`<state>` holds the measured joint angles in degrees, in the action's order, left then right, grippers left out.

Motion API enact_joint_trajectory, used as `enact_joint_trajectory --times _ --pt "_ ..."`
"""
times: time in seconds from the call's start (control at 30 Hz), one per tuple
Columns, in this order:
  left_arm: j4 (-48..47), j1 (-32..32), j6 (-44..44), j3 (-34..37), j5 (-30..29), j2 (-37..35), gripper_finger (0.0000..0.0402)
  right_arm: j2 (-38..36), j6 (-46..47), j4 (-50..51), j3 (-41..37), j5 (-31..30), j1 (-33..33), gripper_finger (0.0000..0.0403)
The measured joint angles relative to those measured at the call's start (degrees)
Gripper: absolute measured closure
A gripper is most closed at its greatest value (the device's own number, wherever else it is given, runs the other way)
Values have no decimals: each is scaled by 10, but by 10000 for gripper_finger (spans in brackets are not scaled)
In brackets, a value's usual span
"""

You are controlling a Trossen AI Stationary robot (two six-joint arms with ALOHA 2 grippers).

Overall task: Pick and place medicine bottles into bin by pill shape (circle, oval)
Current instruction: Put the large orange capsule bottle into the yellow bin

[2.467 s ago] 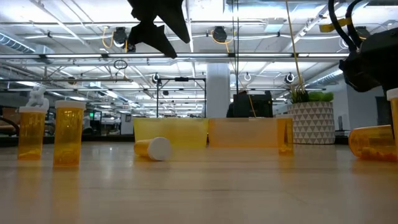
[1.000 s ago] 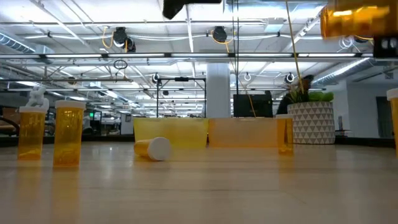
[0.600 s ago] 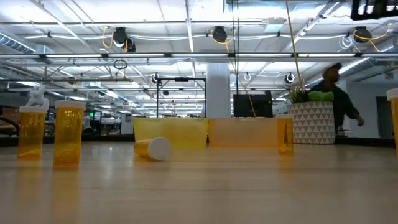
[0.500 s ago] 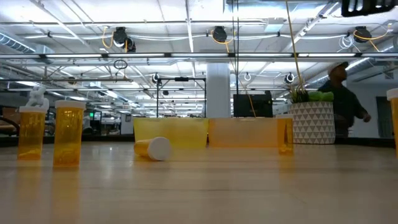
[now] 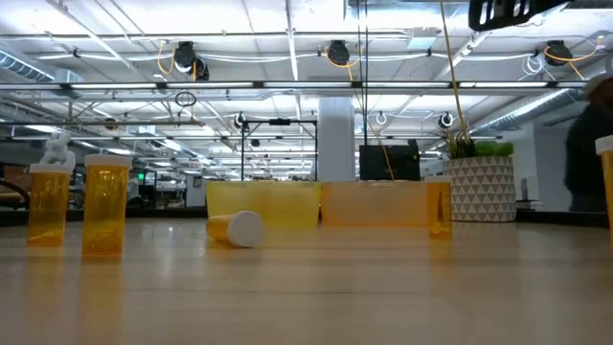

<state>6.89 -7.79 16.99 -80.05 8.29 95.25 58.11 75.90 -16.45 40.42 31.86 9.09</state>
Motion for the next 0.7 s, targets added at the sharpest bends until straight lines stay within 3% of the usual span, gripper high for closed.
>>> enact_joint_trajectory --times 0.33,0.7 --pt "5 38 31 0 106 21 57 2 -59 0 0 15 -40 184" --pt "18 62 57 0 129 37 119 2 -111 1 0 14 -74 184"
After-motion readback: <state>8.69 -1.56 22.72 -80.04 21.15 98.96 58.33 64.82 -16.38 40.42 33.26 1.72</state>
